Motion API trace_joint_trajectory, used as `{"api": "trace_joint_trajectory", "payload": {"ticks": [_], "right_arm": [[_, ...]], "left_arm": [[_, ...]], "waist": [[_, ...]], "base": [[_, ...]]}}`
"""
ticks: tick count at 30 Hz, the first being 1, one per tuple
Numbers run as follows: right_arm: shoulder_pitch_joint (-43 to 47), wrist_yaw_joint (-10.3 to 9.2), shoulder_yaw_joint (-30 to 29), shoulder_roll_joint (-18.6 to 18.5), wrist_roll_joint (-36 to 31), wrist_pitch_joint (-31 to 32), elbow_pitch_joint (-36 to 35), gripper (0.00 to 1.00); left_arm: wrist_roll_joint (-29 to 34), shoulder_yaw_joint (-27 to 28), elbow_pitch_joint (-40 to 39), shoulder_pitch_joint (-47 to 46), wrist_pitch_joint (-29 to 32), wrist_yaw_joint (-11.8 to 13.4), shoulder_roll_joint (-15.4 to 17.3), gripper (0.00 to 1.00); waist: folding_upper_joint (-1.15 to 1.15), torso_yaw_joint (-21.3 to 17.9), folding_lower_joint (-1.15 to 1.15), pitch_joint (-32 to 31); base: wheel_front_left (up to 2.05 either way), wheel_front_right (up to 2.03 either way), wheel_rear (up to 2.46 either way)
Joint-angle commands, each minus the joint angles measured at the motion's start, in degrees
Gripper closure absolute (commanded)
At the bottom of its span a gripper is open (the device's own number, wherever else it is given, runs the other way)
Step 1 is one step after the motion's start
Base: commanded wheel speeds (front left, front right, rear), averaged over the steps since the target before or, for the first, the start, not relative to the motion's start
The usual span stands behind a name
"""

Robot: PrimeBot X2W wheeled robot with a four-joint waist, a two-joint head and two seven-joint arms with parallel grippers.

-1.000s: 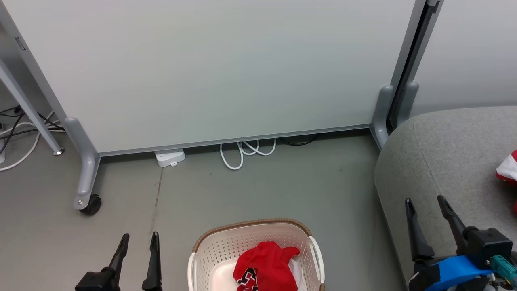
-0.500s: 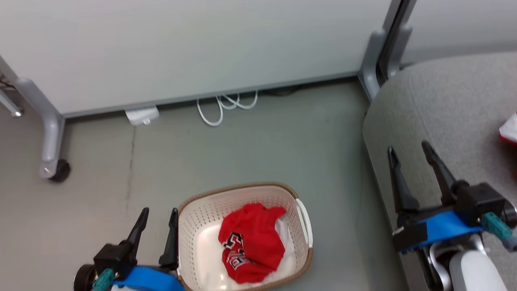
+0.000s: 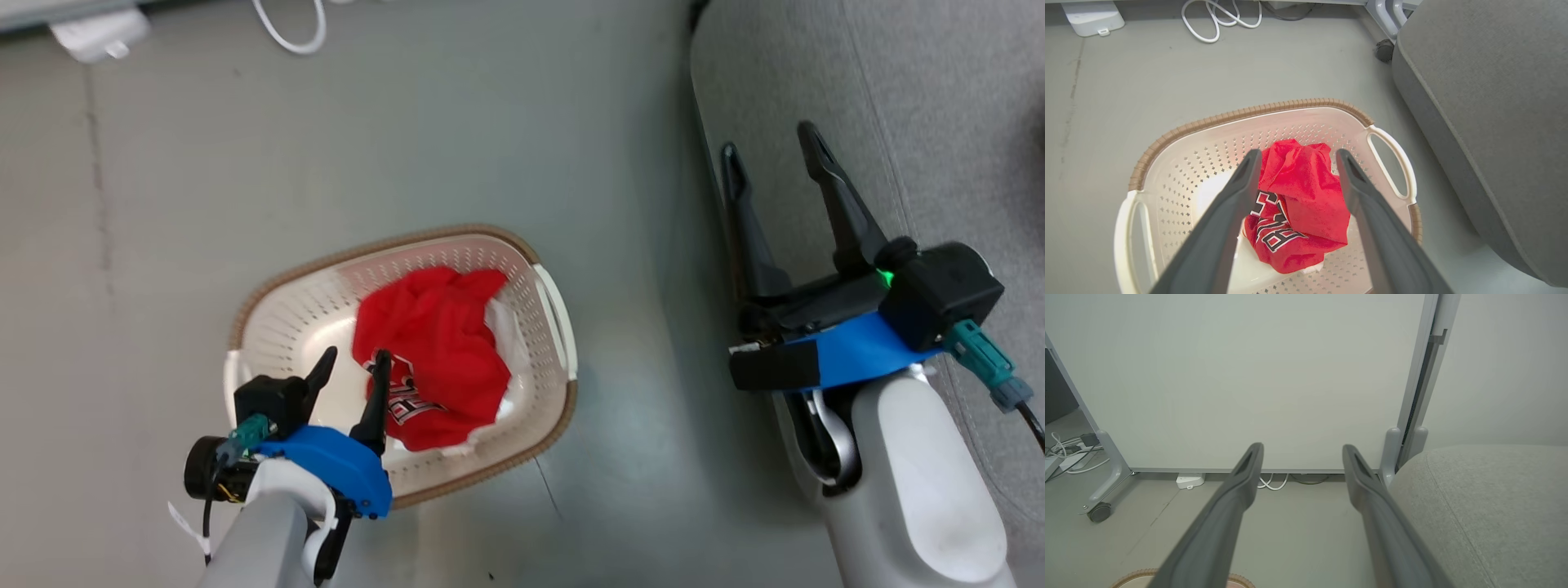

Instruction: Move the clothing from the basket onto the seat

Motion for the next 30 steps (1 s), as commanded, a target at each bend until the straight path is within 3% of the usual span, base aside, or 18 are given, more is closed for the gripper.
{"api": "trace_joint_trajectory", "payload": {"ticks": [1, 16, 21, 30], "right_arm": [[-1.7, -0.02, 0.5, 0.4, 0.3, -0.5, 0.2, 0.00], [-7.7, -0.02, 6.6, 0.8, 6.1, -6.1, 6.2, 0.00], [-8.6, -0.02, 7.3, 0.8, 7.4, -6.7, 6.9, 0.00], [-10.5, -0.02, 8.3, 0.8, 8.5, -7.2, 7.3, 0.00]], "left_arm": [[-0.2, 0.3, 1.0, -1.1, 0.5, 0.2, 0.3, 0.00], [-6.3, 4.6, 16.9, -13.4, 10.0, 1.7, 1.9, 0.00], [-7.9, 6.0, 18.7, -15.7, 9.8, 2.7, 2.5, 0.00], [-10.6, 6.7, 21.3, -19.0, 8.8, 0.9, 2.2, 0.00]], "waist": [[0.00, -4.6, -0.02, 6.2], [0.00, -11.5, -0.02, 14.8], [0.00, -12.6, -0.02, 16.6], [0.00, -13.7, -0.02, 18.6]], "base": [[0.00, 0.00, 0.00], [0.00, 0.00, 0.00], [0.00, 0.00, 0.00], [0.00, 0.00, 0.00]]}}
